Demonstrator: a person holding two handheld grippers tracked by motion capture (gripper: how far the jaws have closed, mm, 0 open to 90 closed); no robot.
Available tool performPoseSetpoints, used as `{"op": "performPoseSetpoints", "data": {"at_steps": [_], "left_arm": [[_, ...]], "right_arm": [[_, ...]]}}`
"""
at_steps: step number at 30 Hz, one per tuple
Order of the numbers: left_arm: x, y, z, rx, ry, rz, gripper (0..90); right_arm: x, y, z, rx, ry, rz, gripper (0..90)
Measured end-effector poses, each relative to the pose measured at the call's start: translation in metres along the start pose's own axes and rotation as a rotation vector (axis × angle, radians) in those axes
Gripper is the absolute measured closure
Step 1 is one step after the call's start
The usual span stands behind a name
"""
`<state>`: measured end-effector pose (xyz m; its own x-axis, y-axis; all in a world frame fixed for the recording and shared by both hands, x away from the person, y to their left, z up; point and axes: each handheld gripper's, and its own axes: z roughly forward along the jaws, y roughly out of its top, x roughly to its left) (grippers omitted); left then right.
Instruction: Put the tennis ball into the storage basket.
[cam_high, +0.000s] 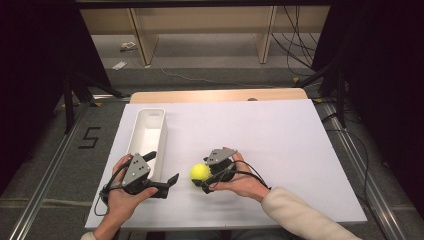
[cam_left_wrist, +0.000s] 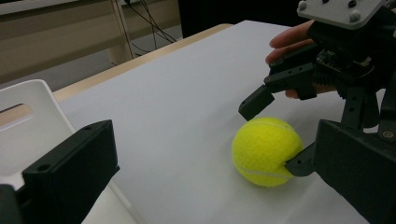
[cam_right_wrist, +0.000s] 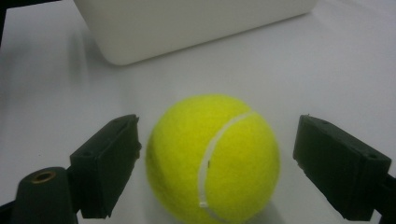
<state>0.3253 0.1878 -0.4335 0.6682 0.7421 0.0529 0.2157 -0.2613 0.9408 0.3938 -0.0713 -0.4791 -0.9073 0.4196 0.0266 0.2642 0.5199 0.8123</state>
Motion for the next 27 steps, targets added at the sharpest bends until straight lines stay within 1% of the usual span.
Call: {"op": "performPoseSetpoints", "data": {"at_steps": [3, 6, 14, 15, 20, 23, 24, 27], "left_arm": [[0.0, 0.0, 0.0, 0.0, -0.001, 0.0, 0.0], [0.0, 0.0, 0.0, 0.0, -0.001, 0.002, 0.0], [0.0, 0.0, -0.001, -0.004, -0.001, -0.001, 0.0], [0.0, 0.0, -0.001, -0.002, -0.002, 0.001, 0.0], [0.0, 0.0, -0.001, -0.002, -0.001, 0.001, 0.0], [0.0, 0.0, 0.0, -0.001, -0.002, 0.001, 0.0], [0.0, 0.0, 0.0, -0.002, -0.002, 0.001, 0.0], [0.0, 0.0, 0.0, -0.002, -0.002, 0.003, 0.0]], "right_arm": [[0.001, -0.002, 0.006, 0.01, 0.01, -0.005, 15.2], [0.002, -0.002, 0.008, 0.016, 0.017, -0.002, 15.2], [0.003, -0.004, 0.016, 0.034, 0.019, 0.001, 15.2], [0.003, -0.005, 0.017, 0.045, 0.016, -0.005, 15.3], [0.002, -0.006, 0.018, 0.052, 0.014, -0.001, 16.2], [0.002, -0.006, 0.019, 0.055, 0.008, 0.003, 18.8], [0.001, -0.006, 0.018, 0.056, 0.008, 0.006, 22.3], [0.0, -0.007, 0.018, 0.057, 0.007, 0.006, 24.1]]}}
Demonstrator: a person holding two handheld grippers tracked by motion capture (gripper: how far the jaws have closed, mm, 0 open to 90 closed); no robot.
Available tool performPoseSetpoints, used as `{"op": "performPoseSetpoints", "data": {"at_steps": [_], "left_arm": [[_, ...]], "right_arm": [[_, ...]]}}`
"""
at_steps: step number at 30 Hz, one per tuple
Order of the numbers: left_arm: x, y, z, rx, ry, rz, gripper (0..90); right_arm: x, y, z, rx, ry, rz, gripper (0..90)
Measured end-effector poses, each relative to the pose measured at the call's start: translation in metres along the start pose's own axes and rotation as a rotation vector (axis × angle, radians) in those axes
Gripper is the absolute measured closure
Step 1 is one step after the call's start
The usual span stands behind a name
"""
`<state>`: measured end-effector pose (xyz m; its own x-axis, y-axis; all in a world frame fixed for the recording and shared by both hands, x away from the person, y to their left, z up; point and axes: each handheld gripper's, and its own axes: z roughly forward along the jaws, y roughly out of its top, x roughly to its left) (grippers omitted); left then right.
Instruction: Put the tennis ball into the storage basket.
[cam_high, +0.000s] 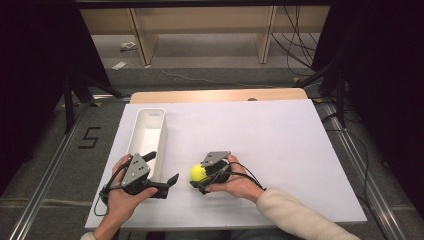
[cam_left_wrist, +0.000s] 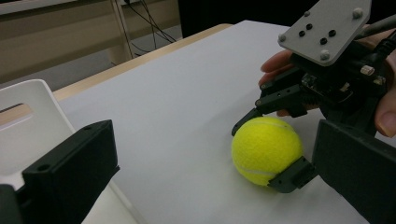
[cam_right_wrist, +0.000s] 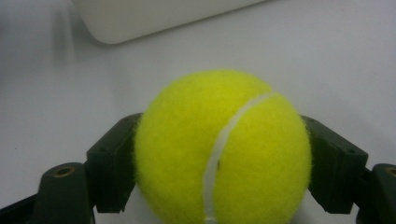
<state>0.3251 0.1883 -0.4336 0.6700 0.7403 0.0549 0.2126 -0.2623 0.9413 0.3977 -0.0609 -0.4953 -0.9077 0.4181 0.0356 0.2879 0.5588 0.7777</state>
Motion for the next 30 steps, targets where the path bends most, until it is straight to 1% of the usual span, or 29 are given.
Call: {"op": "performPoseSetpoints", "data": {"at_steps": [2, 7, 14, 18, 22, 30], "left_arm": [[0.0, 0.0, 0.0, 0.0, 0.0, 0.001, 0.0], [-0.0004, 0.0, 0.0, -0.001, 0.0, -0.004, 0.0], [0.0, 0.0, 0.0001, -0.001, -0.001, -0.001, 0.0], [-0.0002, -0.0001, 0.0001, -0.001, 0.0, -0.003, 0.0], [-0.0002, -0.0002, 0.0002, 0.0, -0.001, -0.004, 0.0], [-0.0001, -0.0002, 0.0001, -0.001, 0.0, -0.004, 0.0]], "right_arm": [[-0.0001, 0.0, -0.0002, -0.003, -0.002, 0.01, 25.5], [-0.0001, 0.0003, -0.0007, -0.003, -0.002, 0.001, 26.0], [-0.001, 0.0017, -0.0024, -0.003, -0.004, 0.003, 26.1], [-0.0018, 0.0036, -0.0043, -0.017, -0.007, 0.007, 26.2], [-0.0024, 0.0047, -0.0053, -0.019, -0.008, -0.001, 26.2], [-0.0027, 0.0064, -0.0071, -0.027, -0.009, 0.003, 26.2]]}}
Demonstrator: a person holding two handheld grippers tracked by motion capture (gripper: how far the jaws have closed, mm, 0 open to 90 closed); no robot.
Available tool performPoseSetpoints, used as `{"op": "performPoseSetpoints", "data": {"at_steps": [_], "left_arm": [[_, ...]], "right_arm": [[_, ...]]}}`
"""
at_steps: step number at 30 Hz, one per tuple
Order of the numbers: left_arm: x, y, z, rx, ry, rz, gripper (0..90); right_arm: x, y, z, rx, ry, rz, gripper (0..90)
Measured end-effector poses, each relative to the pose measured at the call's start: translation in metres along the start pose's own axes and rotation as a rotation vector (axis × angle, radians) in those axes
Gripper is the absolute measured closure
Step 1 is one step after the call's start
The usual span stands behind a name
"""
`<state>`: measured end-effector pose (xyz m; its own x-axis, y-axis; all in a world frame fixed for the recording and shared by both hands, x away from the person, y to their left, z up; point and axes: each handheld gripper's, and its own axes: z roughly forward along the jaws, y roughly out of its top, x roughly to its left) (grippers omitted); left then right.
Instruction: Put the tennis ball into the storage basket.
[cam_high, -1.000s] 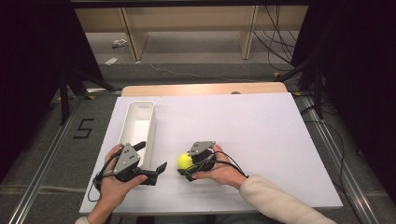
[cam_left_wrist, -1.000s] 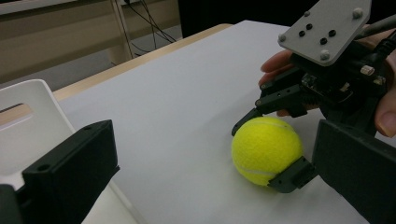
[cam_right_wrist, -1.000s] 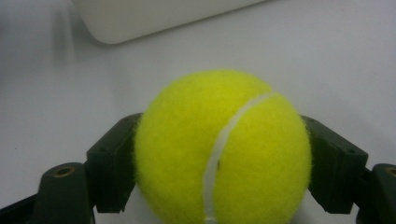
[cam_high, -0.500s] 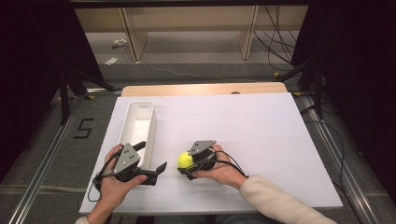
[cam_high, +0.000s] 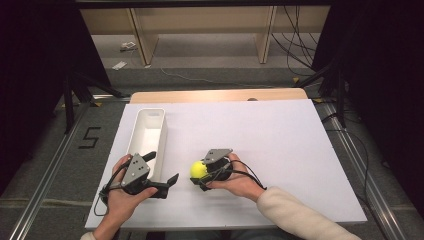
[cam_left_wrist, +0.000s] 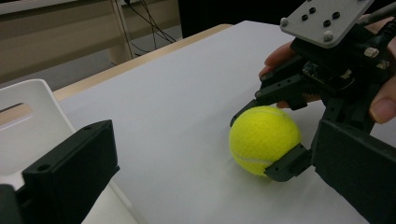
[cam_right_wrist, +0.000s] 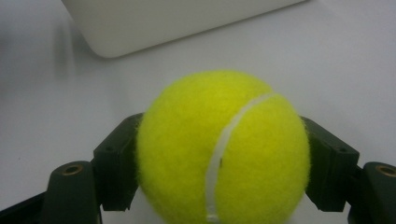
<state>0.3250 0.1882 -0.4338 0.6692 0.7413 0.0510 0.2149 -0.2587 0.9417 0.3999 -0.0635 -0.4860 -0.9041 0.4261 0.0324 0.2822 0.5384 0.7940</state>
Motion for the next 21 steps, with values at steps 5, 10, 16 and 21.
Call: {"op": "performPoseSetpoints", "data": {"at_steps": [5, 10, 16, 21], "left_arm": [[0.0, 0.0, 0.0, -0.001, 0.001, 0.0, 0.0], [0.0, 0.0, 0.0, -0.001, 0.001, -0.001, 0.0], [0.0, 0.0, 0.0, -0.001, 0.001, -0.001, 0.0], [0.0, 0.0, 0.0, -0.001, 0.001, -0.002, 0.0]], "right_arm": [[-0.001, 0.002, -0.002, -0.011, -0.002, -0.005, 26.3], [-0.002, 0.004, -0.003, -0.017, -0.003, 0.0, 26.3], [-0.003, 0.008, -0.005, -0.033, -0.009, 0.0, 26.3], [-0.004, 0.011, -0.006, -0.045, -0.013, 0.0, 26.3]]}}
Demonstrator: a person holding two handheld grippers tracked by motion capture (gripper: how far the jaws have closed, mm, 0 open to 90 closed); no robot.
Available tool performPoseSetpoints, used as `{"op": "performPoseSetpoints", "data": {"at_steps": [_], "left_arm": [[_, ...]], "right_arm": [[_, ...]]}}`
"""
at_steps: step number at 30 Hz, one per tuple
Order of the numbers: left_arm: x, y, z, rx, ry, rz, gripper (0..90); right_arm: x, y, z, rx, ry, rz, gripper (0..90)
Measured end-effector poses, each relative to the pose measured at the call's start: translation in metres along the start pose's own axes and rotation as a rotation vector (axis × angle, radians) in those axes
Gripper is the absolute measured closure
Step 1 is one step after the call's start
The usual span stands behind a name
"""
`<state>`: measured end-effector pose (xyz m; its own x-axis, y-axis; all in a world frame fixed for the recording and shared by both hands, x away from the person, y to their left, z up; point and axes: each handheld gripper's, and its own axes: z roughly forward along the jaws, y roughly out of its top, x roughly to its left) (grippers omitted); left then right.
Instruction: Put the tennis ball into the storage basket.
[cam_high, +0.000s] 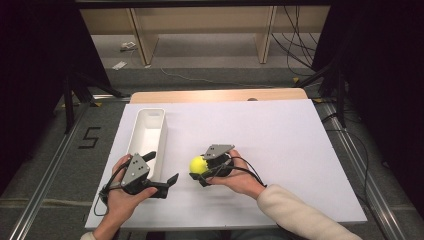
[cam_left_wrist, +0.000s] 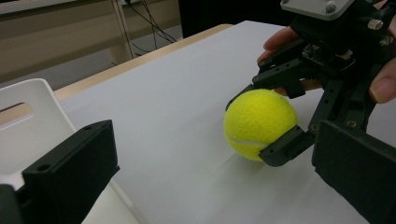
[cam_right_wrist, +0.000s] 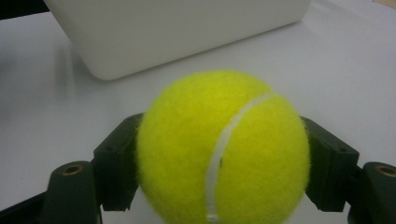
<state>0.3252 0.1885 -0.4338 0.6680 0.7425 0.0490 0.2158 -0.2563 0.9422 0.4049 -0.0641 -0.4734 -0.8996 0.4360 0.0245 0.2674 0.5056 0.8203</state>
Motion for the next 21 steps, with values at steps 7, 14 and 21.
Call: {"op": "performPoseSetpoints", "data": {"at_steps": [7, 14, 21], "left_arm": [[0.0002, -0.0001, 0.0001, 0.001, -0.001, 0.001, 0.0], [0.0003, -0.0003, 0.0002, 0.001, -0.002, 0.0, 0.0], [0.0002, -0.0004, 0.0004, 0.001, -0.001, 0.0, 0.0]], "right_arm": [[-0.0002, 0.0036, -0.0002, -0.01, -0.001, -0.003, 26.4], [-0.0023, 0.0069, -0.0012, -0.02, -0.008, 0.001, 26.4], [-0.003, 0.0101, -0.002, -0.03, -0.008, 0.006, 26.4]]}}
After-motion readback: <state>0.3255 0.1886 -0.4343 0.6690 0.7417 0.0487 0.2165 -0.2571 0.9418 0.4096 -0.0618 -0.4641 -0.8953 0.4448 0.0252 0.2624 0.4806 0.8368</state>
